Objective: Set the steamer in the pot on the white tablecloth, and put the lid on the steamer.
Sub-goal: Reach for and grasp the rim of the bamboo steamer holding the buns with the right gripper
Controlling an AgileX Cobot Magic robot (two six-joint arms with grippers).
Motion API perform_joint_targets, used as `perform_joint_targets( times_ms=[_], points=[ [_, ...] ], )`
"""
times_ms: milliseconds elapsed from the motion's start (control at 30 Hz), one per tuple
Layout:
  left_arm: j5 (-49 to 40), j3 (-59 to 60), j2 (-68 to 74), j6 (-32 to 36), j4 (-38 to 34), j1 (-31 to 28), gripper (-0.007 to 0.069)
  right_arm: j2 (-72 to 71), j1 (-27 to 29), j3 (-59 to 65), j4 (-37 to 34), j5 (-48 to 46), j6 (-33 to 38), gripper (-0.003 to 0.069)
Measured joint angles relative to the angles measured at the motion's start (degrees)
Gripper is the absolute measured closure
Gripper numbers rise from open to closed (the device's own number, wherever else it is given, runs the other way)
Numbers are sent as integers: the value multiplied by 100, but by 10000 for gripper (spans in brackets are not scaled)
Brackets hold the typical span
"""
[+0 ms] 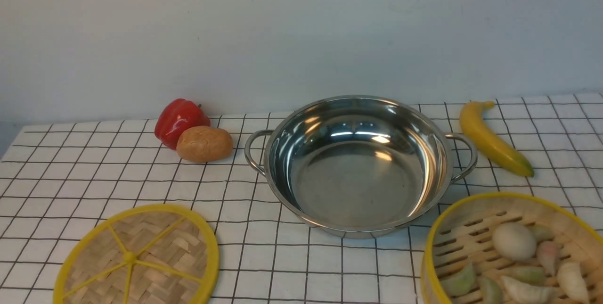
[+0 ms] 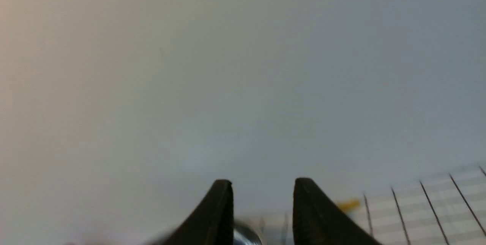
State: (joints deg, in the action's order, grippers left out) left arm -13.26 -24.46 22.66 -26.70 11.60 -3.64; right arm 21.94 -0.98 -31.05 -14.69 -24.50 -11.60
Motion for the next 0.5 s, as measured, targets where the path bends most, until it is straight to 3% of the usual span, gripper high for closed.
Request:
perform_joint_targets(
  times_ms=[133,233,333,367,500],
  points=[
    [-1595,-679,1352,511,-53,0,382,1362,0,-996,1244,-2210,-274,417],
    [-2587,-1113,2336,1461,-412,0,382,2284,0,-1496,2350,-3550,-695,417],
    [-2927,-1305,2947,2044,-792,0,382,2706,0,-1600,2830,-4040,-886,417],
    [-3174,-1427,3450,2612,-1160,0,382,2959,0,-1607,2973,-4231,-933,417],
    [-3368,-1583,4280,3310,-1903,0,382,3323,0,-1510,2778,-4210,-852,417]
  ],
)
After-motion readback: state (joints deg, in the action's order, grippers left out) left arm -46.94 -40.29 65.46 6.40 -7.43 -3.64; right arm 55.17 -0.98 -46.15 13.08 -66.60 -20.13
